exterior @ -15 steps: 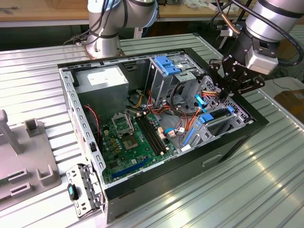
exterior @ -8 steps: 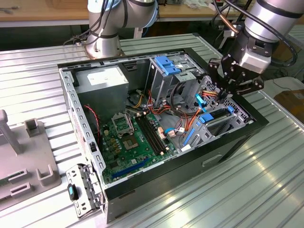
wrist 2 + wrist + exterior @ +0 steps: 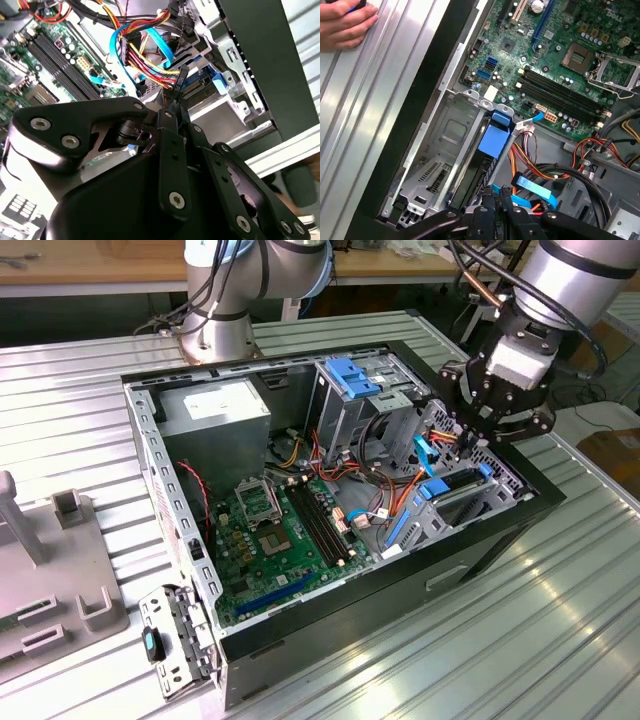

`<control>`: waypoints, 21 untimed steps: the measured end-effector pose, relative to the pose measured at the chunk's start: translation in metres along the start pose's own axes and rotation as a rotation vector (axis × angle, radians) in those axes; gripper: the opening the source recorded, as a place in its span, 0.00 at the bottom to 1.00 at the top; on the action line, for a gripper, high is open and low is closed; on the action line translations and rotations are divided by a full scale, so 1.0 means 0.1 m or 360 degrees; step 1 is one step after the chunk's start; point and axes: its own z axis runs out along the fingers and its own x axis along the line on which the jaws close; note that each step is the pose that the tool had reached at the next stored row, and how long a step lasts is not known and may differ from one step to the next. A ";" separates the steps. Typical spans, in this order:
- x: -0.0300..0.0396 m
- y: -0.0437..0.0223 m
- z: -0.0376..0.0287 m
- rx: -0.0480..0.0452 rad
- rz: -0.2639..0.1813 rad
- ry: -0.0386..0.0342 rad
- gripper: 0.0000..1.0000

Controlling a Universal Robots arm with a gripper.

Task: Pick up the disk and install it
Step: 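Insert the first disk wire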

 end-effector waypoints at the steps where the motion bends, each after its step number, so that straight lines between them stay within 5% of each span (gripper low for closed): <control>1: 0.000 0.000 0.005 -0.0001 0.0059 0.0001 0.16; 16: -0.001 0.002 0.085 -0.0015 0.0894 0.0022 0.16; 21: 0.000 0.000 0.090 -0.0015 0.0909 0.0022 0.16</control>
